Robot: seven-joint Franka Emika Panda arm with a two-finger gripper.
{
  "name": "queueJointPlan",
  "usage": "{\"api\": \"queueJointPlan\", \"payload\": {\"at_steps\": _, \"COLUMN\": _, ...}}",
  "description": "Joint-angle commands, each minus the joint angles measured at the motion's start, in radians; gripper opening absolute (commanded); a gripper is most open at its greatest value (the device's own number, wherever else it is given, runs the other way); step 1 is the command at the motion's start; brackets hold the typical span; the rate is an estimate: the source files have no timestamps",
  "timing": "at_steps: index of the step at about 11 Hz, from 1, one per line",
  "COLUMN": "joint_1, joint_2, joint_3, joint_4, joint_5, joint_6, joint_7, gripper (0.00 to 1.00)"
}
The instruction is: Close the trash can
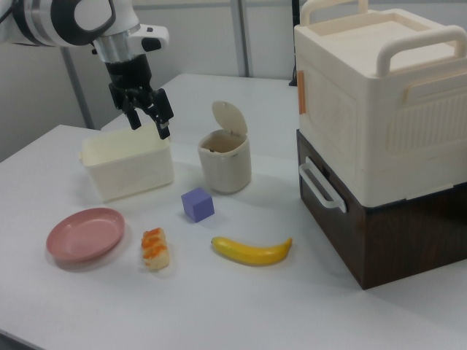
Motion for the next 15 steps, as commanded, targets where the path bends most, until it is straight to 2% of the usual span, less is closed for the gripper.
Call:
{"api": "queueJointPlan", "payload": {"at_steps": 1, "joint_1": 0.017, "joint_2": -0.003, "joint_3": -0.018, "joint_4": -0.008, "joint_5": 0.025, "joint_6": 0.028, "joint_7": -0.080, "gripper": 1.00}}
{"api": "queueJointPlan", "payload": {"at_steps": 13, "joint_1": 0.016, "joint_2": -0.002, "joint_3": -0.018, "joint_4": -0.006, "joint_5": 0.026, "joint_6": 0.039, "joint_7": -0.081, "gripper": 1.00}}
{"api": "queueJointPlan", "payload": {"at_steps": 15, "joint_1": 0.017, "joint_2": 0.003, "joint_3": -0.018, "joint_4": -0.008, "joint_5": 0.026, "joint_6": 0.077, "joint_7": -0.073, "gripper": 1.00}}
